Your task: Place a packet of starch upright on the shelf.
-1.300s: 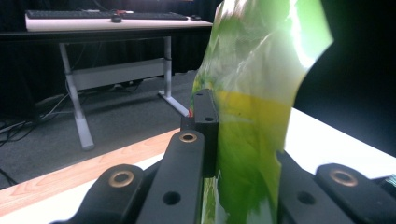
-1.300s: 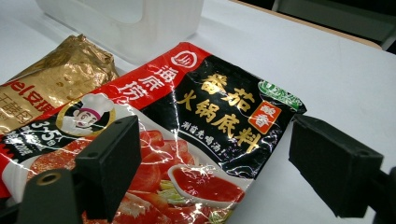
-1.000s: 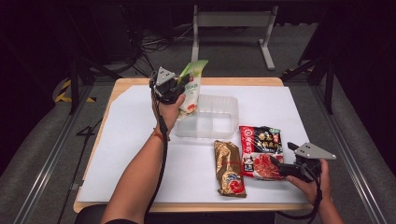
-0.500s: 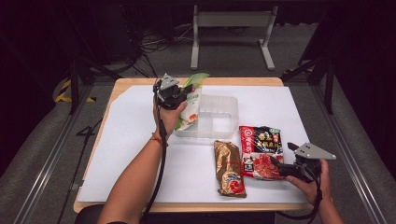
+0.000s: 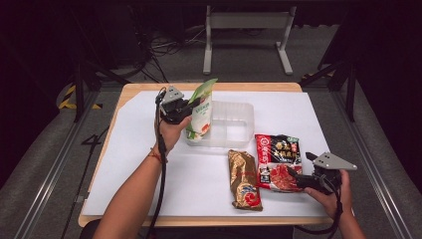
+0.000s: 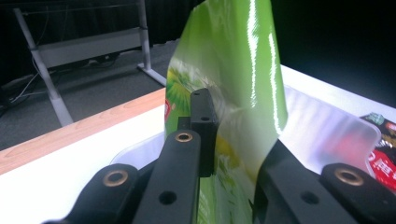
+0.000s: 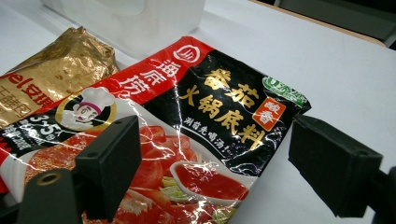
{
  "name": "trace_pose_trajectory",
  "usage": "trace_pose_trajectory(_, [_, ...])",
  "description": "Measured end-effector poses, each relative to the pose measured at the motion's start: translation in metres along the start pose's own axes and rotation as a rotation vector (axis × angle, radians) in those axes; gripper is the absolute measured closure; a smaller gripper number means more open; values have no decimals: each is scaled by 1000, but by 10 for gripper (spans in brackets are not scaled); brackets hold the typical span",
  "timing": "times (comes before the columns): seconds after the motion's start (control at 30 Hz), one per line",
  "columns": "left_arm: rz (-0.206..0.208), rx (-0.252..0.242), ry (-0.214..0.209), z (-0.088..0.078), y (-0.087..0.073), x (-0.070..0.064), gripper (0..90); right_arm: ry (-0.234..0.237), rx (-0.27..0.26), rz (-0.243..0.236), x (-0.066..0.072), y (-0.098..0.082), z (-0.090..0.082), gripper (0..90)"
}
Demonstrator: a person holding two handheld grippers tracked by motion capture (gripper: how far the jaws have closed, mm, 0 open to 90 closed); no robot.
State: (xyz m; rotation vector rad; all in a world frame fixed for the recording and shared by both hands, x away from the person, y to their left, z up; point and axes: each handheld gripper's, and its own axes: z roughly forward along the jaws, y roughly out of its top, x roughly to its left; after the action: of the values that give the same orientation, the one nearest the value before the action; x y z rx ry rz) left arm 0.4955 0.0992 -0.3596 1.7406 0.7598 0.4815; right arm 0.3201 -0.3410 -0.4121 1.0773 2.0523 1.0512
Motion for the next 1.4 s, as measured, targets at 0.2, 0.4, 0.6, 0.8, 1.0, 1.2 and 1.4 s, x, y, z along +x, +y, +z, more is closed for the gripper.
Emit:
trace_pose_trajectory(0.2, [11,-6,-10,-11,-8,2,870,-1,5,-4,0,0,1,176])
trace_pose_trajectory(0.4, [26,-9,-15,-20,-14,2,867,-1,8,-5,1,0,1,176])
trace_pose_trajectory(0.6, [41,-3,-18,-25,-18,1,864,-1,10,-9,1,-1,1,176])
trace_pose_trajectory(0.8, [61,-2,-21,-30,-22,-2,852,-2,11,-5,0,-1,1,176])
trace_pose_trajectory(1.0, [85,3,-22,-33,-25,-4,818,-1,13,-11,1,-1,2,176])
trace_pose_trajectory(1.2, [101,8,-28,-44,-27,-5,719,-3,12,-8,0,-1,1,176])
trace_pose_trajectory(1.4, [105,19,-53,-64,-33,-3,606,9,7,2,2,0,1,177])
